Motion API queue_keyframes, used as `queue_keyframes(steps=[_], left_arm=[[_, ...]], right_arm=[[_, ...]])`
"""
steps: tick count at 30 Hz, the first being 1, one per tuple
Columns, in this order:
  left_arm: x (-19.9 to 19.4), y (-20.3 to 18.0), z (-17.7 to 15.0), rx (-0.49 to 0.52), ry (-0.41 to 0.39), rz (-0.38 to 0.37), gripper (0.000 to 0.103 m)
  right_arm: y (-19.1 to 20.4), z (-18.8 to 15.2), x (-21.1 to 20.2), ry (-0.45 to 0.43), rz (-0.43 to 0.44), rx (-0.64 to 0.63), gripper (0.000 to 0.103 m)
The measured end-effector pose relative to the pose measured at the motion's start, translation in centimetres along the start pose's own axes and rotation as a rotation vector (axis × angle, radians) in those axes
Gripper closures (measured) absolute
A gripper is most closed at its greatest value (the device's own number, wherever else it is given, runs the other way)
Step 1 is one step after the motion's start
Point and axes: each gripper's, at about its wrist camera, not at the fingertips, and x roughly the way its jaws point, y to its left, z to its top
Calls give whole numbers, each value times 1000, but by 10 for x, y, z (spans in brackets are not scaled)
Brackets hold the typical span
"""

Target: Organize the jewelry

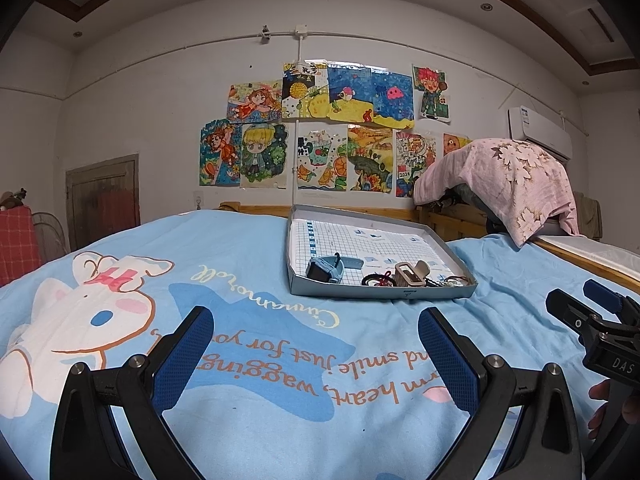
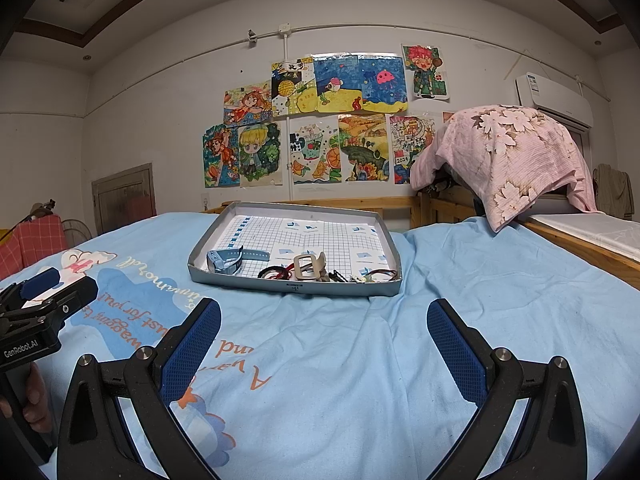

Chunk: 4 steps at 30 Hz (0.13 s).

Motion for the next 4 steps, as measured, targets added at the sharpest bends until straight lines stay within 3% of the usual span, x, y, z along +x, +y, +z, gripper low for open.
queue_keyframes(steps=[4], left_arm=[[1,0,2,-4,2,2,0]], right_arm=[[0,0,0,0,0,0,1]])
